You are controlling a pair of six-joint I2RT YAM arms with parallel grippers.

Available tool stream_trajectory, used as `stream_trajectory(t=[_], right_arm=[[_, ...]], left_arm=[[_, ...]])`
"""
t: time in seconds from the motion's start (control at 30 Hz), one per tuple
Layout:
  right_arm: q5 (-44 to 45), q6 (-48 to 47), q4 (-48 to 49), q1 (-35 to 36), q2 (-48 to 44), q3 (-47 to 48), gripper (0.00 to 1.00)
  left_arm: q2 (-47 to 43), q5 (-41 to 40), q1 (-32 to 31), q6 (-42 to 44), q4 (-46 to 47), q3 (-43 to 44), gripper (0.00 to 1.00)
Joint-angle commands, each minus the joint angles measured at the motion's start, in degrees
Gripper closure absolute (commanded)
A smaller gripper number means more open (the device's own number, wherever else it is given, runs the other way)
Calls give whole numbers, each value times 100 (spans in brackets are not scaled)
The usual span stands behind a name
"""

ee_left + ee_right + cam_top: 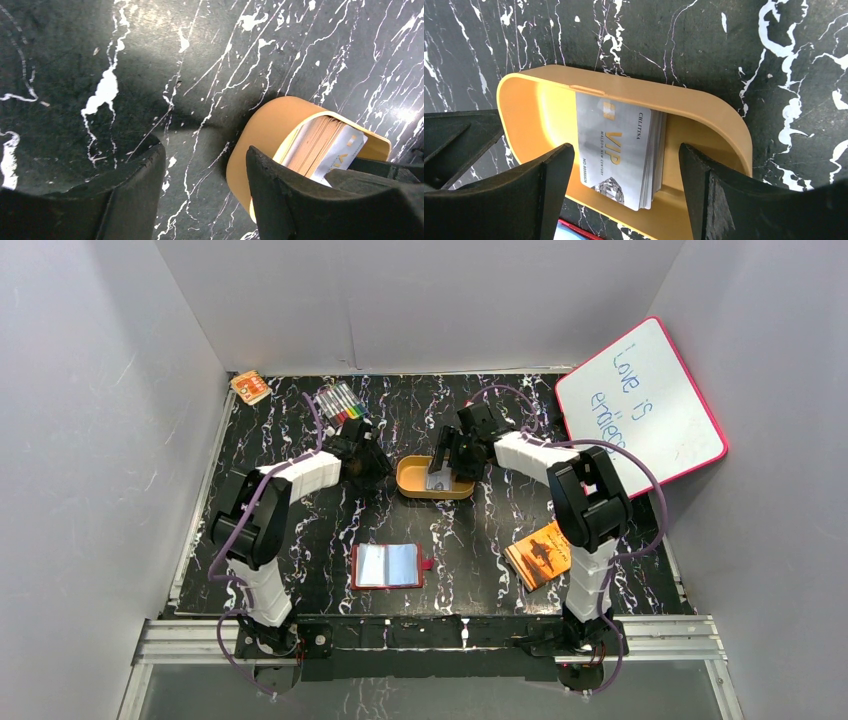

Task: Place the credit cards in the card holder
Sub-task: Adjust the credit card in the storage box.

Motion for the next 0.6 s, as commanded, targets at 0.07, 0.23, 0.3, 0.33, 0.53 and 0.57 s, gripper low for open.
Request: stream_trajectory(t=[0.07, 0.23, 0.3, 0.33, 0.53, 0.57], right_arm=[[259, -218, -527, 128, 330, 499, 15], [180, -62, -578, 325, 547, 726, 15], [163, -11, -570, 360, 590, 726, 15], [146, 12, -561, 365, 606, 722, 15], [66, 202, -466, 427, 659, 717, 15], [57, 239, -457, 446, 670, 730, 15]], left_arm=[[290, 583, 19, -51, 184, -45, 46], [308, 807, 22, -81, 331, -220, 50], [296, 837, 20, -89, 354, -256, 51], [288, 844, 21, -94, 364, -279, 51], [250, 907, 22, -125, 410, -366, 52], [252, 913, 22, -135, 420, -394, 52]])
